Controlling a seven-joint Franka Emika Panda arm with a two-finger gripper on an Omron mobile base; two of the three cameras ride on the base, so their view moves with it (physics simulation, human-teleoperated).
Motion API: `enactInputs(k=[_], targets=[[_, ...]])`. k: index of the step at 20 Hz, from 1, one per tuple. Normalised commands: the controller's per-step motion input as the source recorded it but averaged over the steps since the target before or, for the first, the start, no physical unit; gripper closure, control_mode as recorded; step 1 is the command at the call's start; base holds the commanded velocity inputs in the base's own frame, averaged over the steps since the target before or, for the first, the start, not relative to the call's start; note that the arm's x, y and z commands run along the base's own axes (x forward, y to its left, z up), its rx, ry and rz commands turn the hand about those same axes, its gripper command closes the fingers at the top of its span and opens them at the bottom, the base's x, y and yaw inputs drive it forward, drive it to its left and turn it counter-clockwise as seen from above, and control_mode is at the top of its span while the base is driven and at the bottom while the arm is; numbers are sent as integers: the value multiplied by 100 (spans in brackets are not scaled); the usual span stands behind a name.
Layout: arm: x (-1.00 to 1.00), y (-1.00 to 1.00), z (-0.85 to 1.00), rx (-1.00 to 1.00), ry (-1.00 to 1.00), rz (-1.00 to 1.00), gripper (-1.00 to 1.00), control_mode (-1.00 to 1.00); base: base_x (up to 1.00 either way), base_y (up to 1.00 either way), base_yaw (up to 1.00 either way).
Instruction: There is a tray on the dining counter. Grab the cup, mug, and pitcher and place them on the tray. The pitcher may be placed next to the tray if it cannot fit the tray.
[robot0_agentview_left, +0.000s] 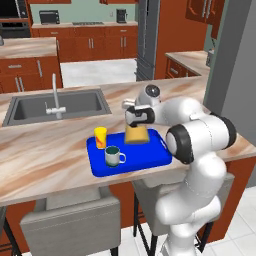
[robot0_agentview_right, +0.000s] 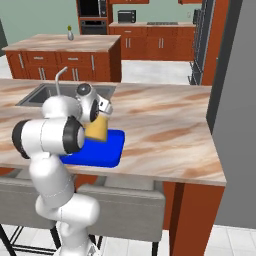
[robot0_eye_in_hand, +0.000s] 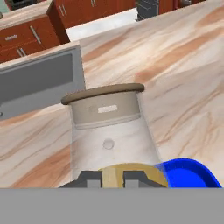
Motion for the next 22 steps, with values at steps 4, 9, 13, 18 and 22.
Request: enactInputs(k=[4, 9, 13, 18, 22], targets=[[-21, 0, -5, 0, -20, 0, 100, -100, 0, 0, 0], [-19, 0, -2, 0, -30, 0, 100, -100, 0, 0, 0], [-24, 0, 0, 0, -38, 0, 100, -100, 0, 0, 0], [-54, 0, 0, 0, -33, 0, 100, -100, 0, 0, 0], [-64, 0, 0, -1, -18, 0, 100, -100, 0, 0, 0]])
